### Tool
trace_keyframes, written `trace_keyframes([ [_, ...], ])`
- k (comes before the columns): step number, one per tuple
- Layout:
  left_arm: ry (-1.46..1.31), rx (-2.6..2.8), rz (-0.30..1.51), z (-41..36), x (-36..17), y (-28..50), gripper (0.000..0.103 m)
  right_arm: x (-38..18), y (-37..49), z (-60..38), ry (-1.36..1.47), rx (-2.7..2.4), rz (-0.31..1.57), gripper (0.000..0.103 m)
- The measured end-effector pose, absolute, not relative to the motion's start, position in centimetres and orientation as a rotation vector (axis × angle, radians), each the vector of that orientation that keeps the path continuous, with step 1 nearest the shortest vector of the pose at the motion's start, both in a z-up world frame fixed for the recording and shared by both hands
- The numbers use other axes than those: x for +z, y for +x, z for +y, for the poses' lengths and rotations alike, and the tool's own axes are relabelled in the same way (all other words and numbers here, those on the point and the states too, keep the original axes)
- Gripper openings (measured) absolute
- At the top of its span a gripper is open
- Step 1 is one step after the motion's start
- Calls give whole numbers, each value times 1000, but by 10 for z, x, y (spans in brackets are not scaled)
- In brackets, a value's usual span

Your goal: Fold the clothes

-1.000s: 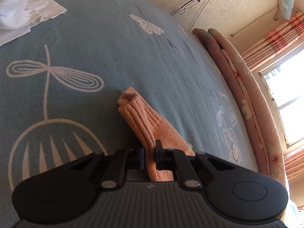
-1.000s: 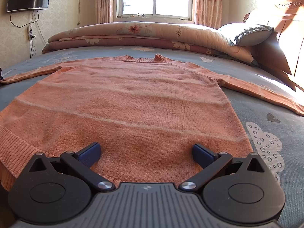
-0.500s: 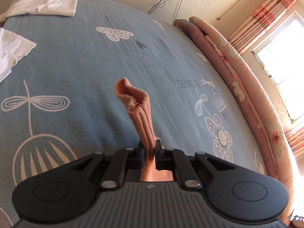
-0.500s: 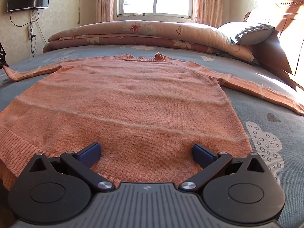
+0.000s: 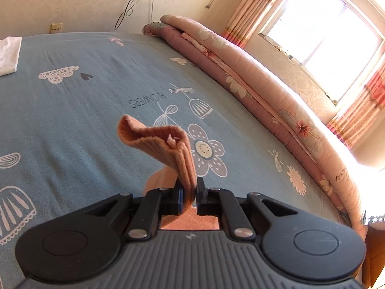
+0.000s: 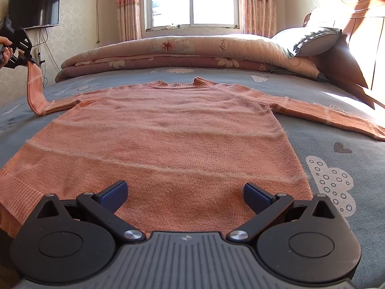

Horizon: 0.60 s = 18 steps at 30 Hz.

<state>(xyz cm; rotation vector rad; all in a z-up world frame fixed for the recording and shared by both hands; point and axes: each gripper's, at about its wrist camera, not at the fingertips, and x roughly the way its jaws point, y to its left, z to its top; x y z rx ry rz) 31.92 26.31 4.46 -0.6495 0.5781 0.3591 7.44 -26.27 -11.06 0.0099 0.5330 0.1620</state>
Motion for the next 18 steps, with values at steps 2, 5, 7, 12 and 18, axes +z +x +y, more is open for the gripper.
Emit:
trace_keyframes([
  [2,-612,331,582,243,55,327,7,-110,73,-264,13,164,529,103],
  [5,-566,294,589,214,69,340,7,-109,72,-266,21,168,521,103],
  [7,-543,269,594,197,77,348,7,-108,71,-267,29,170,516,103],
  [12,-492,216,600,155,90,366,7,-105,69,-273,54,170,504,103],
  [18,-474,155,588,113,105,380,7,-105,69,-280,101,172,511,103],
])
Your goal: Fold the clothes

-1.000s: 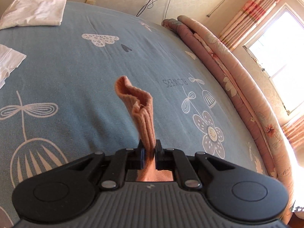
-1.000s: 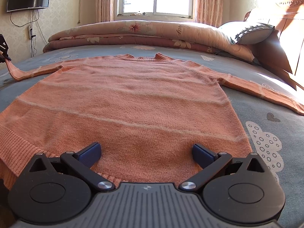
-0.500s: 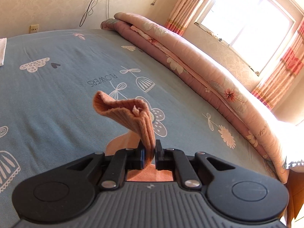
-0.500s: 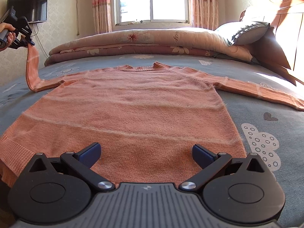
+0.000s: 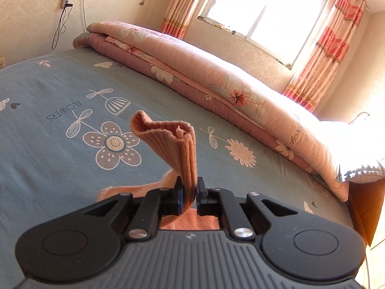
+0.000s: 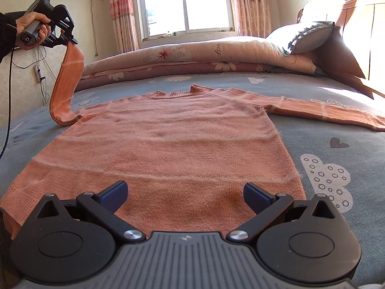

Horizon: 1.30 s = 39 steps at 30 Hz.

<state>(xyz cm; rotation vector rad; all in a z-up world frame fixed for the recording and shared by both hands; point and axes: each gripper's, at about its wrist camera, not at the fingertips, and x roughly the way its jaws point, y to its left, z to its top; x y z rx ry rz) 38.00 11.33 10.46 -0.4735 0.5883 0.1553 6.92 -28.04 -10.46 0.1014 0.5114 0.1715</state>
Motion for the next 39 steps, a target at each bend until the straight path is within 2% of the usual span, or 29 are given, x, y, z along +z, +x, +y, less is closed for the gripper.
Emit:
trace_keyframes([
  [20,-370,-69,561,-29,132,407,7,-104,68,-297,194,174,508,103],
  [27,-337,-128,621,-76,103,412,7,-104,68,-301,216,174,511,103],
  [39,-255,-124,713,-146,16,417,7,-107,70,-299,200,173,524,103],
])
